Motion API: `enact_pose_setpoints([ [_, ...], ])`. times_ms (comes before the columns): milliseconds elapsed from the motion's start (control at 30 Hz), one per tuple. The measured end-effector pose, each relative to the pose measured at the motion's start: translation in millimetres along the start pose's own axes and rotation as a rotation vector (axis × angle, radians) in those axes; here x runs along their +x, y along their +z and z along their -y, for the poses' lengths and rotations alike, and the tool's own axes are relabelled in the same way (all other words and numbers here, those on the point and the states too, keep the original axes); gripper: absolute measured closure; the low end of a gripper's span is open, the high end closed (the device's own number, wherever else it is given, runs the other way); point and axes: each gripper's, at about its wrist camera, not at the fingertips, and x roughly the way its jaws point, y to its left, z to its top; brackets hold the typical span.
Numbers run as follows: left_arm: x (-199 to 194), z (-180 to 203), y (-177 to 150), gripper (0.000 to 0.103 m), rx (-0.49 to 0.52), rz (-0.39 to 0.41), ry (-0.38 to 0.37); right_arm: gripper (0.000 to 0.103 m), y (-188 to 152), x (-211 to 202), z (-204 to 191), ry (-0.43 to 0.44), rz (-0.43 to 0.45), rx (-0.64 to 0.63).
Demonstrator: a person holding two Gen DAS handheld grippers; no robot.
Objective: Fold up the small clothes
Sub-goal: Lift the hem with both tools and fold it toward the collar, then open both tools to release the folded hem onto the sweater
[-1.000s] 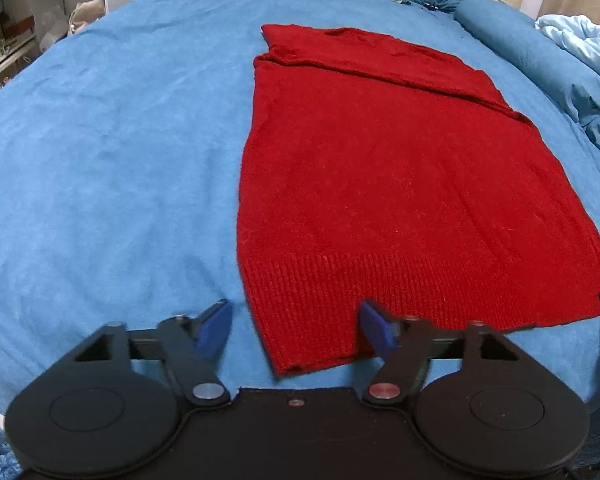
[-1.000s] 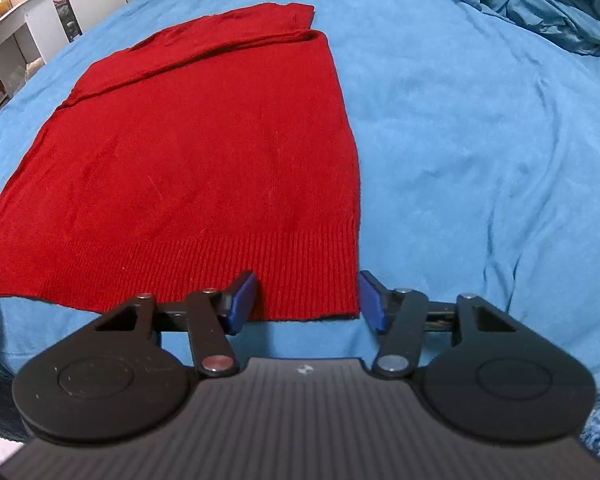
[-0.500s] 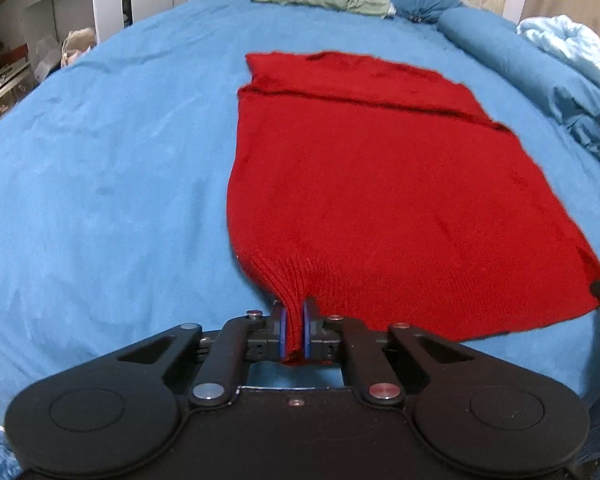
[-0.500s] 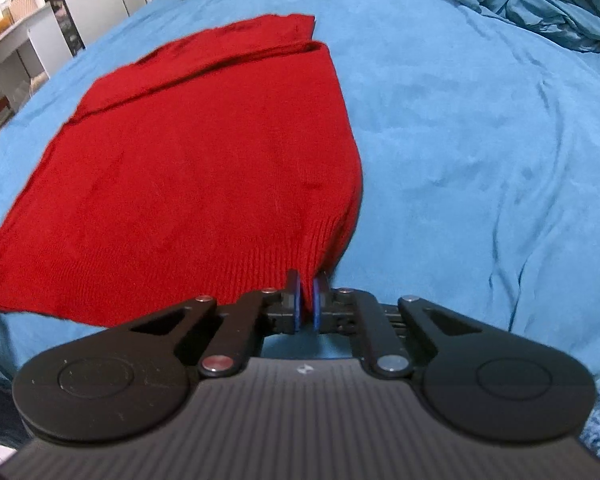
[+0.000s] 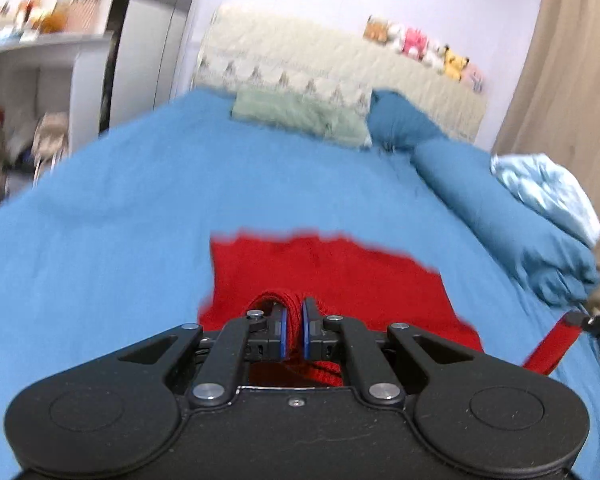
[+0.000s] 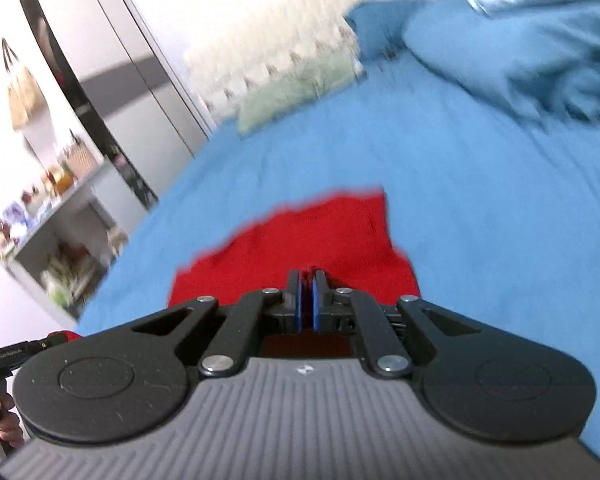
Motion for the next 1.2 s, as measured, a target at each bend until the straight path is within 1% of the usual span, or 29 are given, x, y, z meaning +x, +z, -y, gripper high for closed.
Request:
enact_pose_setpoints([
  [33,22.3,-0.6,19.0,0.096,0.002,0.016,0.011,0.083,20.3,20.7,-2.7,-0.006,0.026,-0.001],
  [100,58.6,-6.1,46.3,0.096,-0.014,0.031,0.035,0.083,50.9,60.3,-3.3,-0.01,0.04,0.027],
  [133,83.4,-8.8,60.0,0.096,-0.027,0.036,0.047,0.083,66.8,86.2,-2.8,-0.025,0.049,0.038],
  [233,147.8,-18.1,77.1,0.096,-0.062,0.018,0.093,0.083,94.4,152.3,0.0,-0.078,0.066,0.039],
  [300,183.9,-26.0,77.1,0.096,-0.099,-0.014,0.116,0.084,98.3,192.9,6.4,-0.093,0.064,0.033],
  [367,218.1,-37.9,69.8,0.096,-0.149,-0.054,0.139,0.084,93.3,231.2,14.9,-0.111,0.038,0.036],
  [433,240.2,-49.3,61.3,0.096,-0.178,-0.081,0.151,0.084,84.3,263.1,18.5,-0.143,-0.003,0.021],
  [500,255.4,-55.1,56.0,0.096,-0.194,-0.099,0.156,0.084,79.4,281.5,23.6,-0.157,-0.018,0.014],
  [600,271.1,-62.0,59.7,0.096,-0.213,-0.103,0.16,0.084,78.0,302.5,28.3,-0.17,-0.027,0.041],
  [667,282.6,-65.0,65.3,0.094,-0.229,-0.123,0.176,0.083,81.5,311.6,31.8,-0.179,-0.017,0.065],
  [700,285.8,-66.0,66.7,0.088,-0.242,-0.132,0.191,0.078,84.0,316.9,34.1,-0.181,-0.016,0.071],
  [733,287.1,-68.9,69.6,0.077,-0.256,-0.126,0.207,0.073,85.1,321.1,36.4,-0.197,-0.018,0.088],
  [767,282.4,-71.4,70.7,0.067,-0.269,-0.112,0.225,0.053,87.2,321.2,37.9,-0.224,-0.02,0.101],
  [800,275.1,-72.1,72.2,0.047,-0.271,-0.088,0.225,0.031,88.8,319.6,36.5,-0.237,-0.016,0.095],
  [833,261.4,-70.7,71.4,0.038,-0.249,-0.054,0.214,0.026,86.9,310.1,31.1,-0.221,0.013,0.046],
  [867,245.6,-66.1,68.9,0.038,-0.21,-0.019,0.208,0.024,82.4,304.1,22.5,-0.202,0.042,-0.016],
  [900,229.6,-58.8,64.6,0.038,-0.153,-0.003,0.204,0.024,77.5,296.8,15.2,-0.186,0.054,-0.079],
  [933,219.2,-52.4,58.8,0.037,-0.104,-0.003,0.195,0.024,69.6,289.8,6.7,-0.167,0.044,-0.146],
  [967,206.4,-44.7,49.8,0.036,-0.047,-0.003,0.173,0.021,61.9,285.9,1.7,-0.152,0.029,-0.19],
  [1000,197.7,-39.0,40.3,0.032,-0.005,-0.011,0.144,0.019,51.7,281.6,-3.1,-0.136,0.013,-0.222],
  [1033,192.8,-33.8,29.2,0.031,0.026,-0.03,0.122,0.016,38.0,278.4,-6.1,-0.119,-0.017,-0.25],
  [1133,193.6,-27.3,-0.5,0.031,0.063,-0.125,0.056,0.016,8.3,286.4,-5.0,-0.106,-0.1,-0.288],
  [1200,199.6,-26.5,-21.3,0.031,0.085,-0.178,0.068,0.016,-4.9,300.0,-0.1,-0.14,-0.144,-0.295],
])
